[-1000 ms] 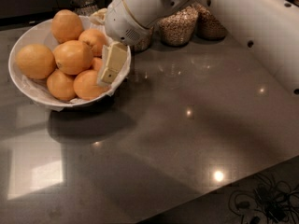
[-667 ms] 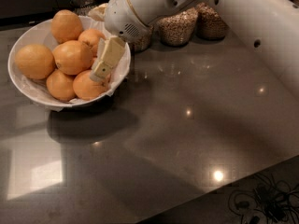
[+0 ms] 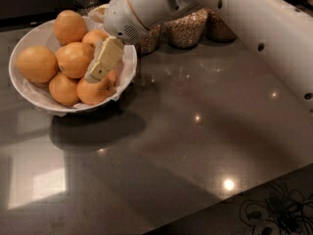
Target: Pick orange from white bowl
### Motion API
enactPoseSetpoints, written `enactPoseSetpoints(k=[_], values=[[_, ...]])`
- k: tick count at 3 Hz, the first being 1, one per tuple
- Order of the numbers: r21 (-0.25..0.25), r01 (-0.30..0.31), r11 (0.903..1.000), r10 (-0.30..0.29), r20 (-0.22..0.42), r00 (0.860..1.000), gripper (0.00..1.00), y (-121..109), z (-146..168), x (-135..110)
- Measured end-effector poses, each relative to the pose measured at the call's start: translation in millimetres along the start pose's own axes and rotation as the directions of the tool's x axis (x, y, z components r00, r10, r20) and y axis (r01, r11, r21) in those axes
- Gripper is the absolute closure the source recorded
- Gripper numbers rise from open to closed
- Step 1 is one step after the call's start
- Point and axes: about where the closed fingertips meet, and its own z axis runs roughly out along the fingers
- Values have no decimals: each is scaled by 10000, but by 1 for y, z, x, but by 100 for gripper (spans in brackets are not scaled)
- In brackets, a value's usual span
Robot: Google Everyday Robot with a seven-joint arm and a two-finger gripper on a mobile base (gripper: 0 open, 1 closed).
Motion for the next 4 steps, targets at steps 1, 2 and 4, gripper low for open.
enactPoseSetpoints(k=[1, 2, 4], values=[[-24, -10, 10000, 10, 18, 10000, 11, -3, 4, 1], [-83, 35, 10000, -35, 64, 10000, 17, -7, 10, 1], [-362, 186, 9992, -182, 108, 9998, 24, -14, 23, -2]])
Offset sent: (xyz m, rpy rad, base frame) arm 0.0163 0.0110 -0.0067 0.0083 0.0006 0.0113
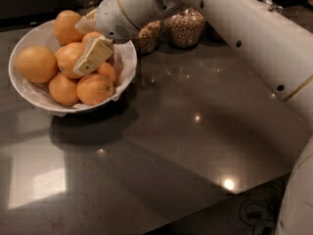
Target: Pick orange from white bowl
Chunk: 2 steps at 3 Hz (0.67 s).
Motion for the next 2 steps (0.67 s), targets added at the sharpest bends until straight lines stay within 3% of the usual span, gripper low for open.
enactPoseSetpoints(k=[2], values=[[-642, -245, 9976, 244, -28, 9997, 25, 0, 19, 7]])
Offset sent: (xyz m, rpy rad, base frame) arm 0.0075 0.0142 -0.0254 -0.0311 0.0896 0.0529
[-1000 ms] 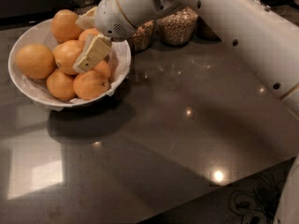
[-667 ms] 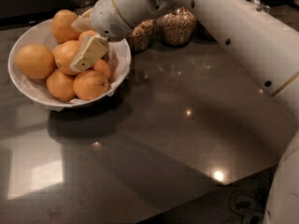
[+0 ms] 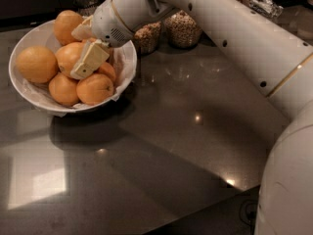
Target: Pick orange from white bowl
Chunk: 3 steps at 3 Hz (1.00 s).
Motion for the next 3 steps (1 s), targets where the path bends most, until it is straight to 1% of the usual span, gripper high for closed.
enactPoseSetpoints(k=[2, 3], values=[[-515, -301, 9982, 302, 8, 9995, 27, -2, 15, 10], [-659, -414, 9970, 417, 38, 9991, 37, -3, 21, 13]])
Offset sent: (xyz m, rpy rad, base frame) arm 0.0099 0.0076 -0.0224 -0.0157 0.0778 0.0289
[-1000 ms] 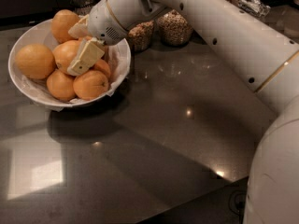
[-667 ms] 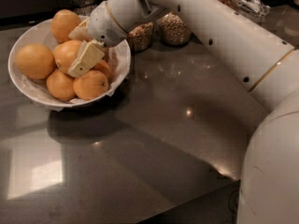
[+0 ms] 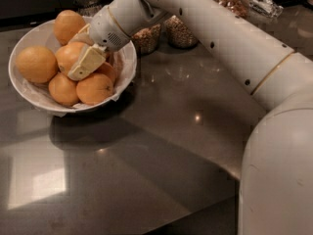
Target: Pick orange from white bowl
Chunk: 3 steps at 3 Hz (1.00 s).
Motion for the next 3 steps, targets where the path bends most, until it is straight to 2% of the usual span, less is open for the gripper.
enactPoseSetpoints(k=[1, 3], values=[[-26, -36, 10000, 36, 19, 10000, 56, -1, -1, -2], [-27, -35, 10000, 35, 20, 10000, 99, -1, -1, -2]])
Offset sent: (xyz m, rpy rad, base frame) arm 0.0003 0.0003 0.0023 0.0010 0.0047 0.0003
